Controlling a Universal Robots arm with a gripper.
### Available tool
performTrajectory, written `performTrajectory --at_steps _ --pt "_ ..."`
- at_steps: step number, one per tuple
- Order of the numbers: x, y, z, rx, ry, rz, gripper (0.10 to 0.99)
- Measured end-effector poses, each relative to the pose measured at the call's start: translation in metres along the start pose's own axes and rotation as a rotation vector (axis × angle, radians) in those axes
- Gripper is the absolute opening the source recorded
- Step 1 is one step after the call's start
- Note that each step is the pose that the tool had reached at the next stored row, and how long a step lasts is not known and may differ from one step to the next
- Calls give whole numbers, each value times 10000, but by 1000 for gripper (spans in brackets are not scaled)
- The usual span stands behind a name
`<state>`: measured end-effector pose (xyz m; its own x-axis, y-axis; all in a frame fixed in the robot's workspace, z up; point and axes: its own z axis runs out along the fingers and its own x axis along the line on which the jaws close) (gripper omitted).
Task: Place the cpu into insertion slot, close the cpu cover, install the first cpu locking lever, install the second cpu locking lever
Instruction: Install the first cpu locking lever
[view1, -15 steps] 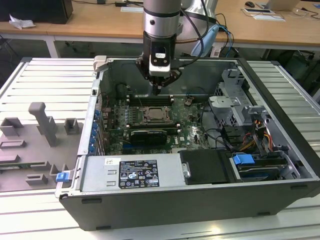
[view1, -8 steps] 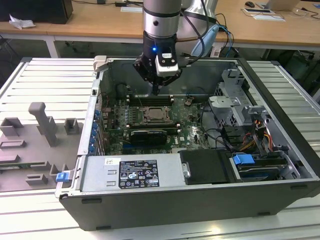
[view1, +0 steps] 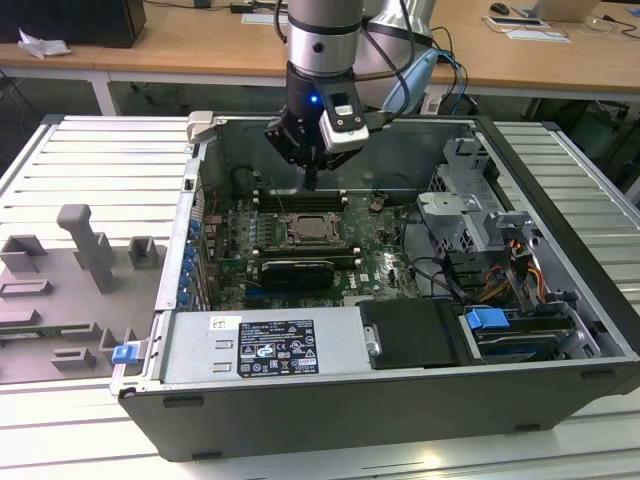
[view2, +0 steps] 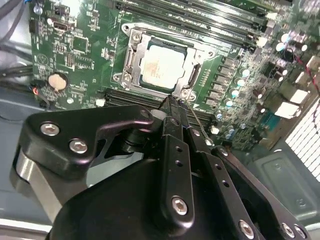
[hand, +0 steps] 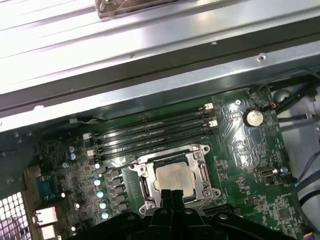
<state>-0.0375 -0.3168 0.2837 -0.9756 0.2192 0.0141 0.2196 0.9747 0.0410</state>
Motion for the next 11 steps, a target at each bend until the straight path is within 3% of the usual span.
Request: performTrajectory --at_steps 11 --pt "0 0 0 23 70 -1704 106"
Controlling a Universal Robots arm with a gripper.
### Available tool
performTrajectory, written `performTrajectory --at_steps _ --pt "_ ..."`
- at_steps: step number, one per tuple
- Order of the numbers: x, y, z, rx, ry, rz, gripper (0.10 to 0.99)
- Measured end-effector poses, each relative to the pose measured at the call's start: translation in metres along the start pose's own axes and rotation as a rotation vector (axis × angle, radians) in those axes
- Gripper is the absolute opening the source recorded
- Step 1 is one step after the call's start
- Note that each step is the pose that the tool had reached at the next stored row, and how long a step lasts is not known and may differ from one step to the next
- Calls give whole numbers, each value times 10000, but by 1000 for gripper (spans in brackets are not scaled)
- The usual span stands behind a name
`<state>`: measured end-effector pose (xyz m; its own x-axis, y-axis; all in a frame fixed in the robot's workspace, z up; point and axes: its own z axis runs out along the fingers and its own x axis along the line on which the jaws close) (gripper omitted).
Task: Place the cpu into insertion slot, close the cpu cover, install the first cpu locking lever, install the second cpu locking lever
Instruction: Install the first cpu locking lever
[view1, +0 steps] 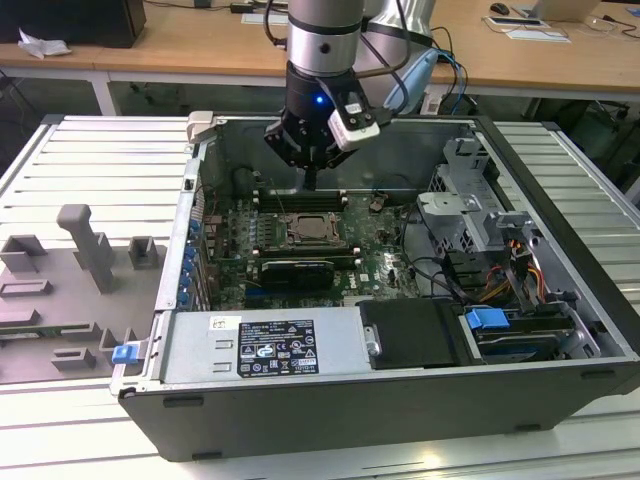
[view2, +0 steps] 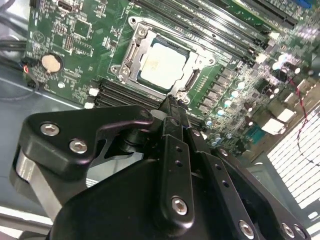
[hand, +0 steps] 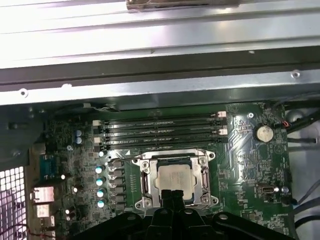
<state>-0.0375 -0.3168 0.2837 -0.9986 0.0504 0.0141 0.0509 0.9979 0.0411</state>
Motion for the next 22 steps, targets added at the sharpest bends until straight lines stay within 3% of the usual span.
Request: performTrajectory --at_steps 4,12,17,18,22 --pt "0 0 0 12 34 -826 106" --pt "0 0 0 28 80 -1944 106" --pt "0 0 0 43 124 -3023 106" --pt "0 0 0 50 142 -3450 106" --pt "69 -3 1 46 143 -3623 106"
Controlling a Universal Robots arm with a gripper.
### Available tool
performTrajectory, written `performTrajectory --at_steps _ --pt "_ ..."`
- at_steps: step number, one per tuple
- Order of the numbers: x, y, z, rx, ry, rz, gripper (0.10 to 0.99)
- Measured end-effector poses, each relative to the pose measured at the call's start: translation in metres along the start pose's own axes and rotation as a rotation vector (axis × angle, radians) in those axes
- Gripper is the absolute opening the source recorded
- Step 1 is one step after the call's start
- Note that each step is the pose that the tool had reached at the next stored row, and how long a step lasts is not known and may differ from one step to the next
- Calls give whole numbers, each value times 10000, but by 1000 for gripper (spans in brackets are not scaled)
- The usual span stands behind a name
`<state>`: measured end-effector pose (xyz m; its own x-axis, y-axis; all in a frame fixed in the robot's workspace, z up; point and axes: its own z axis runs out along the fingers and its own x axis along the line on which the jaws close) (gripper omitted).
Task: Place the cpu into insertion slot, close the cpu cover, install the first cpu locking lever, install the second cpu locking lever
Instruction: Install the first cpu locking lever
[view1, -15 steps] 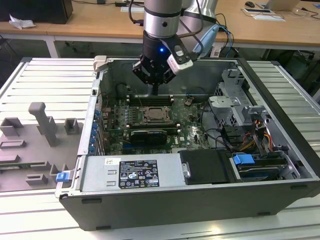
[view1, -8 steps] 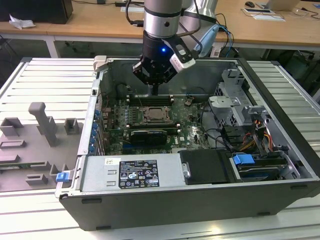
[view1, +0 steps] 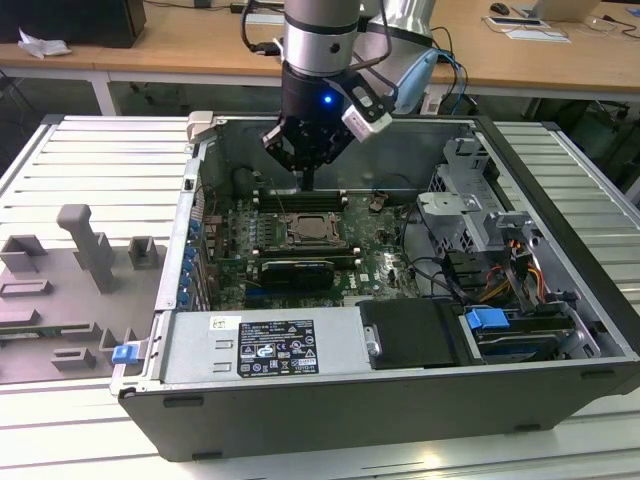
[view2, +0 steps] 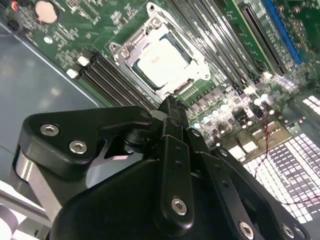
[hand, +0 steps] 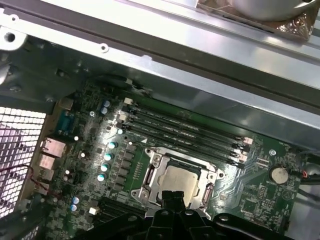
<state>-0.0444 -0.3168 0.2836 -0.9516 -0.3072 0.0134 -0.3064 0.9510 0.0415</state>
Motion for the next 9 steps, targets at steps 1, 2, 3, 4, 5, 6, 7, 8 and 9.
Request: performTrajectory --at_steps 1,2,3,4,5,6,7,8,9 --pt "25 8 1 1 -3 0 106" --pt "44 14 3 0 -6 9 106" --pt "50 19 6 0 -10 126 106" --pt "49 19 13 -2 -19 301 106" --pt "49 19 23 -5 -28 539 106" --pt "49 19 33 -7 -35 711 106" --pt "50 20 41 -9 -40 824 106" --pt "51 20 50 -11 -45 935 106" --pt "51 21 58 -11 -48 1026 106"
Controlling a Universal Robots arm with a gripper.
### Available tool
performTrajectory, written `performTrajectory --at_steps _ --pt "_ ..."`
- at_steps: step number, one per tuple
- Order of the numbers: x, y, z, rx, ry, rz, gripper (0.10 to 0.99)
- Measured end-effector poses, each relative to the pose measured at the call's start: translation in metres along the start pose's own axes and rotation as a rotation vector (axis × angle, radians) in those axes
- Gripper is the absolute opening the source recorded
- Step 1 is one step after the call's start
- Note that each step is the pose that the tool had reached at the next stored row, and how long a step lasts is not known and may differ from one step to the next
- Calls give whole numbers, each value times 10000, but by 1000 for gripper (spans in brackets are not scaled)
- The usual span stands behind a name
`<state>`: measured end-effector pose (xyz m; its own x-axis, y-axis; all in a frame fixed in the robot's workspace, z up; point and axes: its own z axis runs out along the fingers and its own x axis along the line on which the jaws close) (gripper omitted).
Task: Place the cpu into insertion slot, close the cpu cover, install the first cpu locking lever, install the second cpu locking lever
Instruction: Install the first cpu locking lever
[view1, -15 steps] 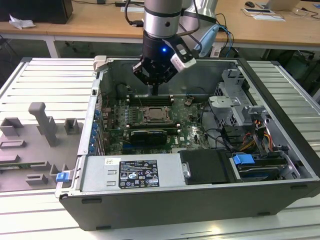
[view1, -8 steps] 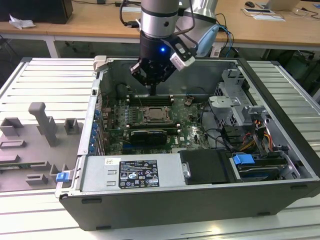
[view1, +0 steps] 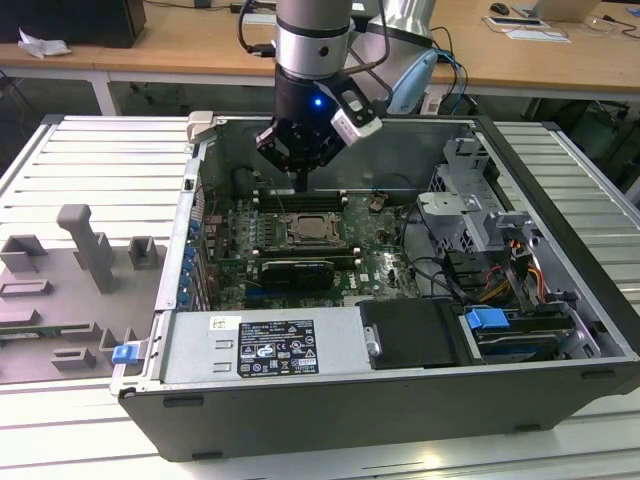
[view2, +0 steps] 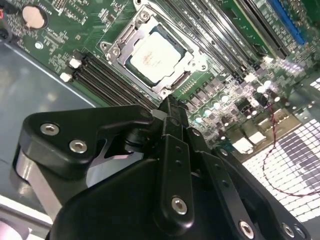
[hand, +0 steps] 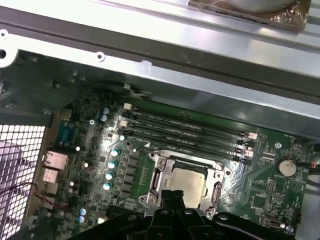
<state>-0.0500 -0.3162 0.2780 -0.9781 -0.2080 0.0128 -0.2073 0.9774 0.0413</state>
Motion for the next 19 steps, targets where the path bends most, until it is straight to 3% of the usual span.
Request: performTrajectory --at_steps 3,9,13,15,19 --pt "0 2 36 -5 -19 474 106" --pt "48 12 42 -18 -33 558 106" --pt "228 50 53 -11 -76 557 106" --pt "381 86 79 -26 -112 563 106" --pt "427 103 120 -36 -123 836 106"
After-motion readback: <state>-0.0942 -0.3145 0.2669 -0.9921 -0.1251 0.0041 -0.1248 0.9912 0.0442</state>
